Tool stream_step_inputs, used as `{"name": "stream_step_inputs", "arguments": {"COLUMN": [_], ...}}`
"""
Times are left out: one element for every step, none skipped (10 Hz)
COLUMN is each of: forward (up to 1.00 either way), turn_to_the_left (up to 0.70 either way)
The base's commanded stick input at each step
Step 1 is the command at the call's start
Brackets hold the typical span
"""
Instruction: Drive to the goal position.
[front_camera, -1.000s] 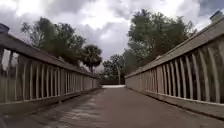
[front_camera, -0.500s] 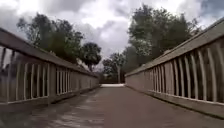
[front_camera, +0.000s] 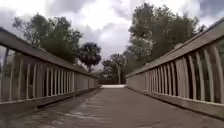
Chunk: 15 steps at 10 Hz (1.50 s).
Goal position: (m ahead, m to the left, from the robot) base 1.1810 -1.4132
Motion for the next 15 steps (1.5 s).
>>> {"name": "stream_step_inputs", "arguments": {"forward": [0.85, 0.85, 0.85, 0.51, -0.11, -0.23, -0.27, -0.37, -0.48, -0.49, -0.49, -0.49, -0.49, -0.49, -0.5], "turn_to_the_left": [0.0, 0.0, 0.0, 0.0, 0.0, 0.0, 0.0, 0.0, 0.0, 0.0, 0.0, 0.0, -0.02, -0.12, -0.23]}}
